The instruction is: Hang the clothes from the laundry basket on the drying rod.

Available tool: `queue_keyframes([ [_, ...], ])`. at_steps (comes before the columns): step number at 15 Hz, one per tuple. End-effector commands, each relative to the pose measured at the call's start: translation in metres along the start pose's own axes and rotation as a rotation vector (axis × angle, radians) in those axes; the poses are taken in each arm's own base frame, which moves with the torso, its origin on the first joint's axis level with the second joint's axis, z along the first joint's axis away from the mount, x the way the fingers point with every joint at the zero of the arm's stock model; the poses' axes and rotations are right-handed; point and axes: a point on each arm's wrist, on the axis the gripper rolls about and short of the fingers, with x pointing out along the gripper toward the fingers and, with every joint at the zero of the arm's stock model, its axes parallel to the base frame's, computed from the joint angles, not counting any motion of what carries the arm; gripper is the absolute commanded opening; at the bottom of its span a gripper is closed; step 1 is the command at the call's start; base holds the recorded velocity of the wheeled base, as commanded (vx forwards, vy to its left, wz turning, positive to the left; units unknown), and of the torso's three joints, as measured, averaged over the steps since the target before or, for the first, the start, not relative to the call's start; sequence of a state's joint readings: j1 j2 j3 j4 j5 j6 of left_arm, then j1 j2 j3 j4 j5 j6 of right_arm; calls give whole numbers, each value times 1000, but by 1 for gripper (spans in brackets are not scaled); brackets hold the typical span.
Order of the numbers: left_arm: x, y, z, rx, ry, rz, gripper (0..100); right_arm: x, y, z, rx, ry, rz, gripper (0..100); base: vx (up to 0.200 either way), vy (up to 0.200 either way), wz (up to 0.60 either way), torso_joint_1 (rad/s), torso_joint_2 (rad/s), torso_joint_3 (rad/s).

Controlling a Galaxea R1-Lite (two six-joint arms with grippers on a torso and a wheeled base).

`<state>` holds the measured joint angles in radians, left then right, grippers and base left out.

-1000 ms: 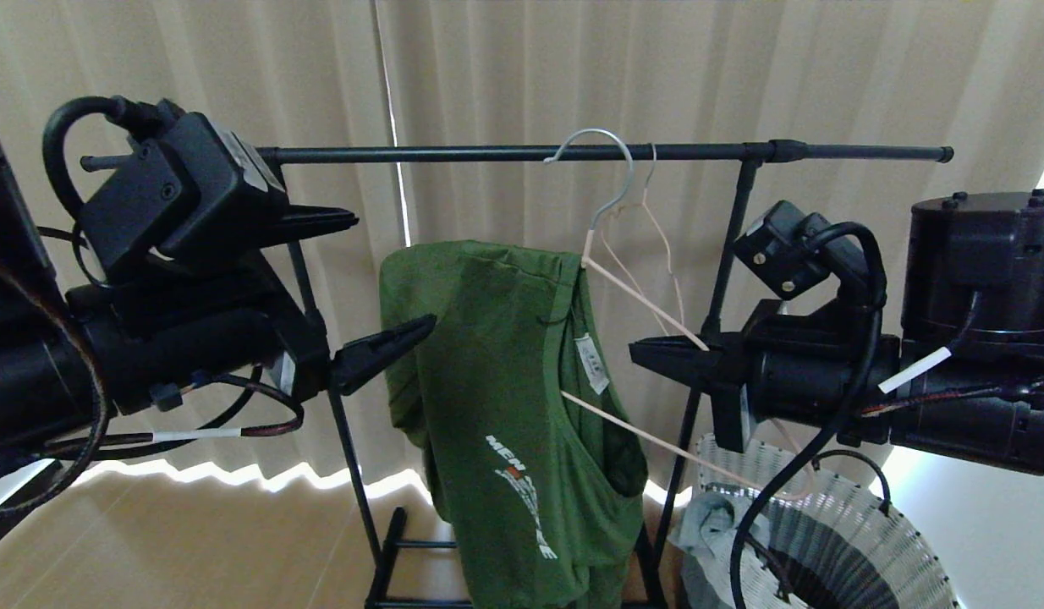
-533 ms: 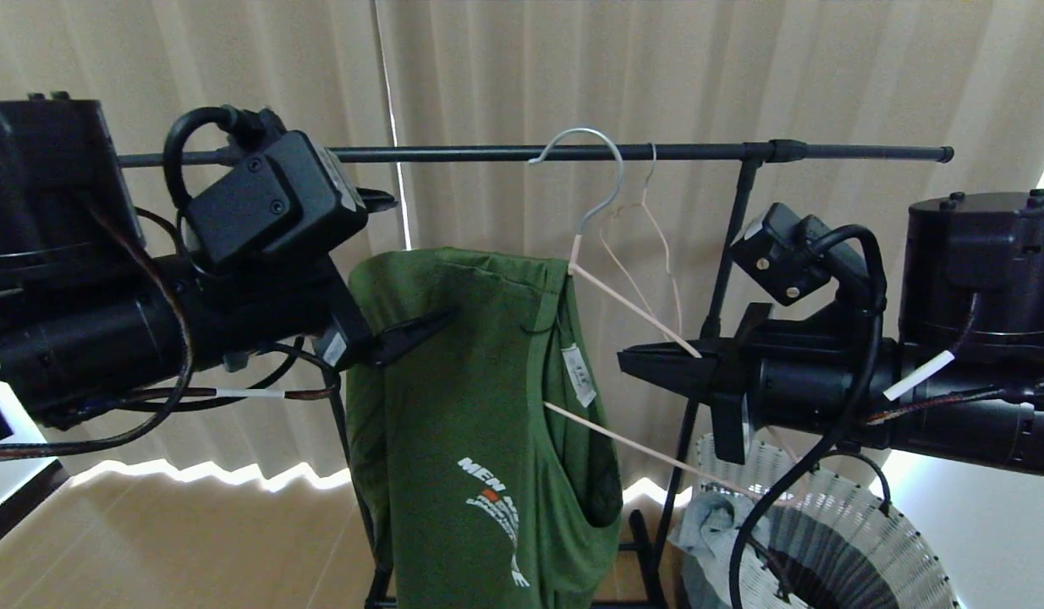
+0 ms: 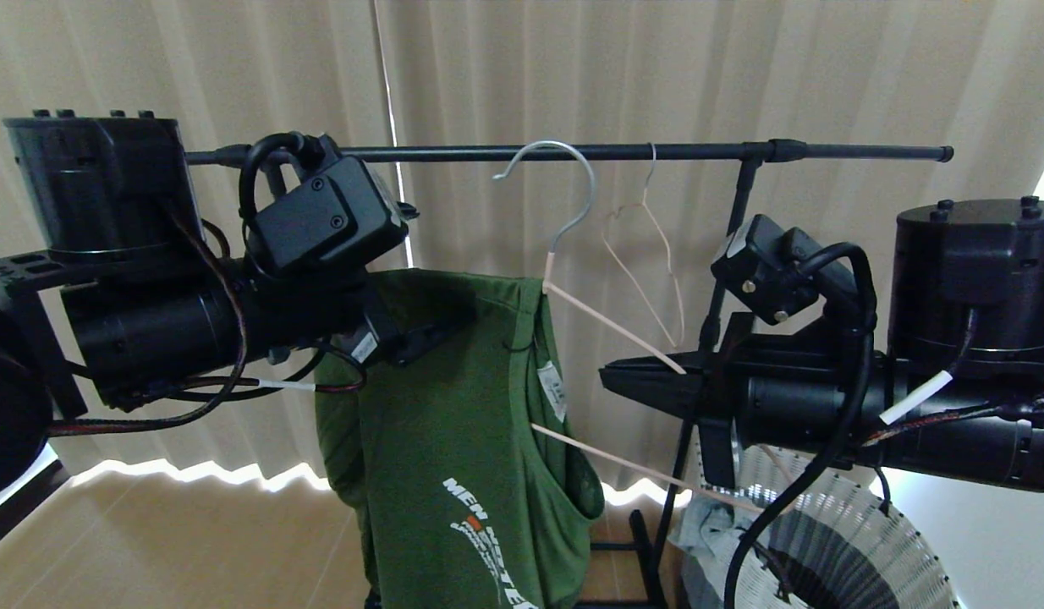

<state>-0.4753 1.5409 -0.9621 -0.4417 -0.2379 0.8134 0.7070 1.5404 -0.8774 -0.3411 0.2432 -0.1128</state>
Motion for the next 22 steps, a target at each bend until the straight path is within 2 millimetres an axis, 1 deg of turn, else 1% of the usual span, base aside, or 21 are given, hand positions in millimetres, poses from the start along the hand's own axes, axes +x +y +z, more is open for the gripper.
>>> queue_keyframes([
  [1,1,-1,-2,-2,6,-4,0,0,2,0,-3,-2,8,0,0,0,0,0,0,0],
  [8,-1,1,-5,-6,17,6,0,-1,2,2,-8,-13,7,0,0,0,0,0,0,0],
  [10,-2,-1,-7,-12,26,1,0,-1,2,2,-7,-10,5,0,0,0,0,0,0,0],
  [12,-7,-4,-8,-23,32,-3,0,-1,2,-1,-6,-5,1,0,0,0,0,0,0,0],
  [13,-8,-5,-9,-26,35,-4,0,-1,2,-2,-5,-2,0,100,0,0,0,0,0,0],
  [15,-9,-4,-11,-47,58,17,0,-1,0,-2,-3,-1,-30,100,0,0,0,0,0,0],
  [18,-11,-3,-12,-177,184,165,0,-8,-3,2,-5,-13,-127,100,0,0,0,0,0,0],
  [19,-11,-2,-13,-195,202,188,0,-9,-3,2,-5,-14,-136,100,0,0,0,0,0,0],
  [21,-12,-1,-15,-256,274,284,0,-11,-4,0,-3,-7,-166,100,0,0,0,0,0,0],
  [22,-12,-1,-14,-314,284,320,0,-10,-3,-5,-2,14,-186,100,0,0,0,0,0,0],
])
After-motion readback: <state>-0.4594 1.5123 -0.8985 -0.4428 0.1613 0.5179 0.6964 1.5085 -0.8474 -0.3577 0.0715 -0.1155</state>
